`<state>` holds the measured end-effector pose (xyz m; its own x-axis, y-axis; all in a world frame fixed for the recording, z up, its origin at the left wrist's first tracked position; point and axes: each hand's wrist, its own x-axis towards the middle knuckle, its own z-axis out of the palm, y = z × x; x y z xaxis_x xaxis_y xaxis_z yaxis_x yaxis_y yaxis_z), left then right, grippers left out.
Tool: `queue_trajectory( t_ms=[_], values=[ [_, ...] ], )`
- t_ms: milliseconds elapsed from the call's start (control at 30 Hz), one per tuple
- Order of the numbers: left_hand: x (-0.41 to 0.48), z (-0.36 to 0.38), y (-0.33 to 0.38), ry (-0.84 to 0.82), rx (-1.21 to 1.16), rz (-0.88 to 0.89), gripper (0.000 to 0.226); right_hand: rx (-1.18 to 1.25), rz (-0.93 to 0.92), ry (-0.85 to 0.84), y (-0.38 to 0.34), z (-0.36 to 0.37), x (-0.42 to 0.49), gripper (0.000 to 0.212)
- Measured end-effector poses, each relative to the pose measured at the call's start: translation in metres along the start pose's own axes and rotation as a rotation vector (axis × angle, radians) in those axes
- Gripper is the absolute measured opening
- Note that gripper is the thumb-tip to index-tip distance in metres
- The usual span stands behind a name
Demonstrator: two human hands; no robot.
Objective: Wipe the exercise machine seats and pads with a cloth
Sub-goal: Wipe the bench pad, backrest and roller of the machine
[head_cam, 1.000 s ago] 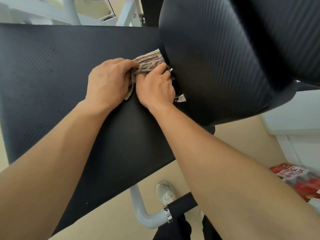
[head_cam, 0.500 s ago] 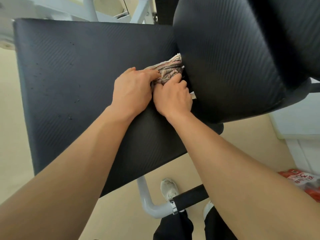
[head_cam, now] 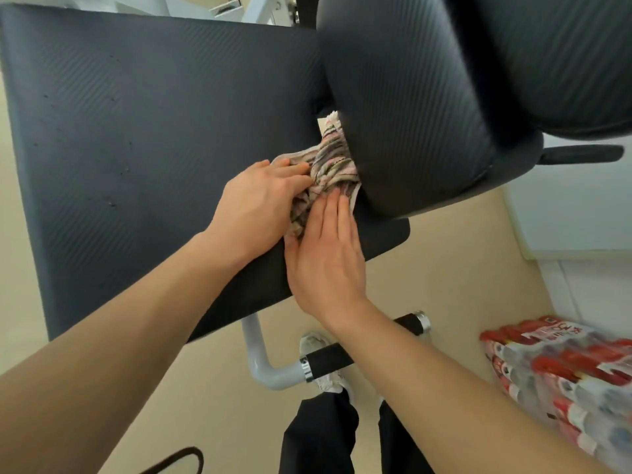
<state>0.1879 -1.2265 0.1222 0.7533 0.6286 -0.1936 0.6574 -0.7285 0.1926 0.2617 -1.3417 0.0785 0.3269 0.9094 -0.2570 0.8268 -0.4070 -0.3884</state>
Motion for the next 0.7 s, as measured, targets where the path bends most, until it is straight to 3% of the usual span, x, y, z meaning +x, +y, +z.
queue_trajectory(
  t_ms=[133, 233, 433, 567, 700],
  values=[
    [-0.027, 0.019, 0.034, -0.039, 0.044, 0.054, 0.030, 0.003, 0.040, -0.173, 0.030, -0.009, -0.048, 0.080],
    [-0.036, 0.039, 0.059, -0.087, 0.144, 0.119, 0.051, 0.012, 0.129, -0.271, 0.059, -0.018, -0.048, 0.082],
    [-0.023, 0.059, 0.079, -0.167, 0.155, 0.099, 0.063, 0.314, 0.351, -0.233, 0.085, -0.012, -0.013, 0.082],
    [-0.062, 0.042, 0.062, -0.197, 0.224, 0.037, 0.058, 0.285, 0.251, -0.274, 0.035, -0.004, -0.059, 0.080],
    [-0.129, 0.008, 0.025, -0.229, 0.263, -0.129, 0.057, 0.144, -0.051, -0.264, -0.013, -0.015, -0.093, 0.076]
  ],
)
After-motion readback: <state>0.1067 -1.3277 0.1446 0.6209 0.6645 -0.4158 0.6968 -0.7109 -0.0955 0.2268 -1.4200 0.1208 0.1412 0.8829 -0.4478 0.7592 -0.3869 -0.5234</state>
